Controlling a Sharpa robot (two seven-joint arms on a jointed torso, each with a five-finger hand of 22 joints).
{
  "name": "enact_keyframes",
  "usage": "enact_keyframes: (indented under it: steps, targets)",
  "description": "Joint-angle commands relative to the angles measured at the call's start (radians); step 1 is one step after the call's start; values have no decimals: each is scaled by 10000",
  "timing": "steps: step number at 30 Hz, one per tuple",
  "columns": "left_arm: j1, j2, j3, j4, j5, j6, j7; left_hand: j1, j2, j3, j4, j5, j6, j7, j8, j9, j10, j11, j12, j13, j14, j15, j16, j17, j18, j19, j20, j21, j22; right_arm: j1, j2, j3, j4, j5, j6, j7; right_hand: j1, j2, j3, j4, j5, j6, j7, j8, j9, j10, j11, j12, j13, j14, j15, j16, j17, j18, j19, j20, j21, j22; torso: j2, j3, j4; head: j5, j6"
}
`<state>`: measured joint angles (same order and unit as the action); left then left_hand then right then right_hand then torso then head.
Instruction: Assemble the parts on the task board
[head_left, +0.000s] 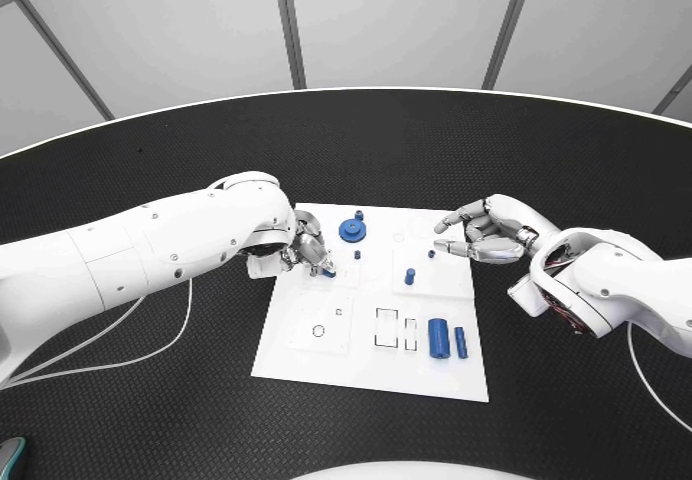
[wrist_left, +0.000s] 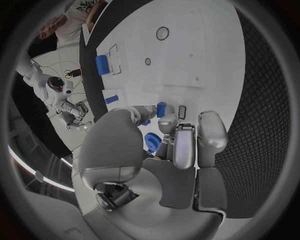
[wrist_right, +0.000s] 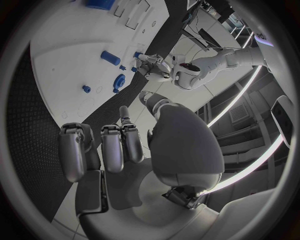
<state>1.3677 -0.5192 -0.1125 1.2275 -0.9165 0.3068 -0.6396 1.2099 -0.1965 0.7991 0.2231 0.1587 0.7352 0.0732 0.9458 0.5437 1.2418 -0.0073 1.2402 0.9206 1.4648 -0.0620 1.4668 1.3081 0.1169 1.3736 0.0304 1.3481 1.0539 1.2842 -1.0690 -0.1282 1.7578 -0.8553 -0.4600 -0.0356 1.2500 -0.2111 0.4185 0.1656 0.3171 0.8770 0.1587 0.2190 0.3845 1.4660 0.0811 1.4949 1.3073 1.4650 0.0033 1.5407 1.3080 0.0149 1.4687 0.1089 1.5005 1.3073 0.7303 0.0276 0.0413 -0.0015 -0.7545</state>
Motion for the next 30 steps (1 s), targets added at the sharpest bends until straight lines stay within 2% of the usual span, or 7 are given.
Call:
enact_keyframes:
  steps: [1,11,20,30]
  targets:
    - [0,23,0,-21,-1,2,-40,-15,124,1501,-1537,35,55,-4,39,18,76,7,39,8,497,-91,-39,378,-202,50,29,36,9,0,-10,0,9,0,-4,3,-14,114,-40,25,45,50,13,61,15,400,-72,-40,1902,806,-48,-54,1515,146,434,-71,-64,1364,-4,2,-2,-8,-20]
    - [-2,115,0,-112,-1,-98,-99,-33,136,1500,-1536,40,66,-7,42,18,82,5,37,-4,497,-93,-39,378,-201,48,34,35,3,1,-23,0,33,0,-9,10,-14,114,-40,25,45,50,13,61,15,400,-72,-40,1902,806,-48,-54,1515,146,434,-71,-64,1364,-1,-1,5,-32,-46]
    - [-3,221,0,-138,-1,-13,-112,-45,155,1505,-1527,39,71,-8,42,17,84,4,34,-12,498,-93,-39,379,-200,45,35,33,-2,1,-27,0,48,0,-7,14,-25,119,-44,31,51,43,9,87,13,411,-77,-30,1910,807,-54,-59,1511,148,431,-78,-76,1352,3,12,-2,-45,-79]
    - [-4,291,-1,-184,-1,40,-190,-65,172,1510,-1528,41,76,-12,43,17,142,2,86,85,499,-94,-38,383,-203,52,39,43,18,1,-47,0,66,0,-12,13,-25,119,-44,31,51,43,9,87,13,411,-77,-30,1910,807,-54,-59,1511,148,431,-78,-76,1352,-5,2,14,-75,-137]
